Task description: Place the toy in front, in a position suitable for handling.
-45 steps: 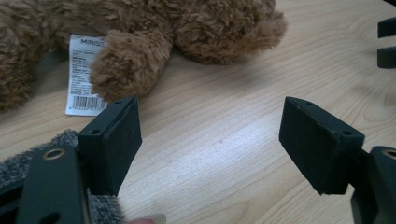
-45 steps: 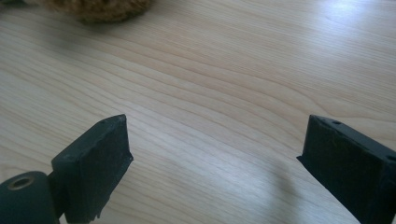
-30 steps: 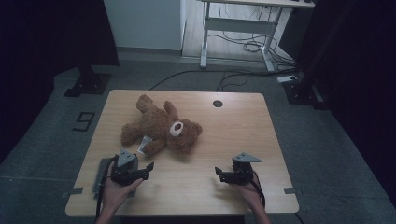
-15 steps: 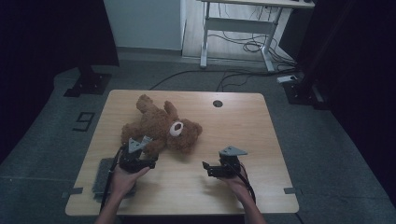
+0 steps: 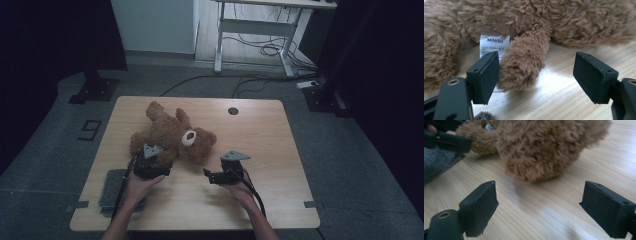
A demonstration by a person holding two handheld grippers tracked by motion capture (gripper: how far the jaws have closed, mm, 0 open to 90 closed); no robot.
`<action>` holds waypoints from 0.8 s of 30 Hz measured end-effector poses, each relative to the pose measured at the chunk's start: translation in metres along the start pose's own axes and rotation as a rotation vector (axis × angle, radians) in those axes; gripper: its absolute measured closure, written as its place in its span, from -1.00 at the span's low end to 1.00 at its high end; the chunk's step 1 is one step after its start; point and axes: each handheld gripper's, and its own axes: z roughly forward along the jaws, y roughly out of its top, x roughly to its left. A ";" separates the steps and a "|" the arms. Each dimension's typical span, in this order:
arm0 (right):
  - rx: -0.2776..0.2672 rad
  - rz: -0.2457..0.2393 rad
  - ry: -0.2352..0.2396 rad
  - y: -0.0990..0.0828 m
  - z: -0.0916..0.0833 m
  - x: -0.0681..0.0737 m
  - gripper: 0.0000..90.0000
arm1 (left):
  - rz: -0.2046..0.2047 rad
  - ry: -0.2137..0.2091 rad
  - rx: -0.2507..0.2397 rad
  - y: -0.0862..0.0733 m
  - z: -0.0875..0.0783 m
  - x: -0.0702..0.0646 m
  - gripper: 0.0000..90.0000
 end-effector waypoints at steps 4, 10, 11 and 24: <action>0.008 0.002 0.019 0.004 0.014 0.004 -0.74 | -0.009 -0.002 0.029 0.000 0.012 0.002 -0.51; 0.024 -0.019 0.000 0.013 0.034 0.008 -0.74 | -0.024 0.014 0.033 0.001 0.019 0.004 -0.41; 0.032 -0.023 -0.006 0.014 0.036 0.009 -0.75 | -0.025 0.014 0.034 0.001 0.020 0.005 -0.38; 0.078 -0.041 -0.061 0.031 0.065 0.010 -0.74 | -0.062 0.002 0.035 0.004 0.027 0.007 0.05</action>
